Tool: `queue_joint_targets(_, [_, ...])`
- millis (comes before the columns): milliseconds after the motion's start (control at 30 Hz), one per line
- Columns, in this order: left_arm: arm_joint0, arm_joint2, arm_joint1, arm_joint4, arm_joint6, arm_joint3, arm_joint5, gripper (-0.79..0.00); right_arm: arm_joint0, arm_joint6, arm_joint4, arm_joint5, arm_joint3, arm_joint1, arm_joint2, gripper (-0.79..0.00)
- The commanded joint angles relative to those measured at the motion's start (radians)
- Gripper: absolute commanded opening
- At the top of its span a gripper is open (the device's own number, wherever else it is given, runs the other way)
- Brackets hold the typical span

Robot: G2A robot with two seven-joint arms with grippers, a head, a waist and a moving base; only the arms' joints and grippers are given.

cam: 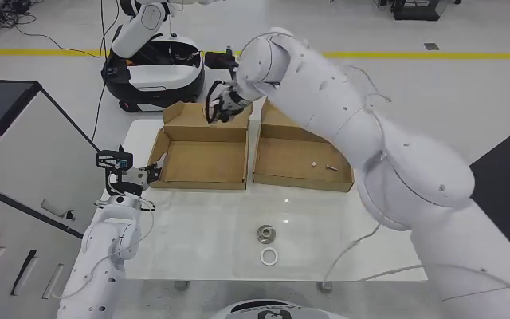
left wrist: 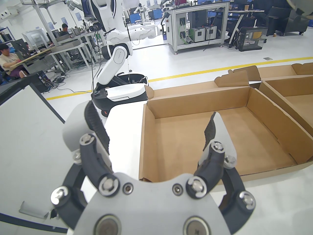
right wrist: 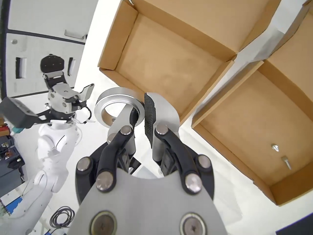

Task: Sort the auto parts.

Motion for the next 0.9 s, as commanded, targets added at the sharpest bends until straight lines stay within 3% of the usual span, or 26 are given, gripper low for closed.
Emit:
queue_joint_targets(0, [0.000,0.000,0.000,0.000,0.000,0.000,0.000,0.000,0.002,-0.002,-0.010,0.003,0.039,-0.030,-0.009,-0.785])
queue_joint_targets(167, [0.000,0.000,0.000,0.000,0.000,0.000,0.000,0.000,0.009,0.028,-0.016,-0.010,0.124,-0.090,-0.017,-0.785])
queue_joint_targets(867, [0.000,0.000,0.000,0.000,0.000,0.000,0.000,0.000,0.009,0.028,-0.016,-0.010,0.124,-0.090,-0.017,-0.785])
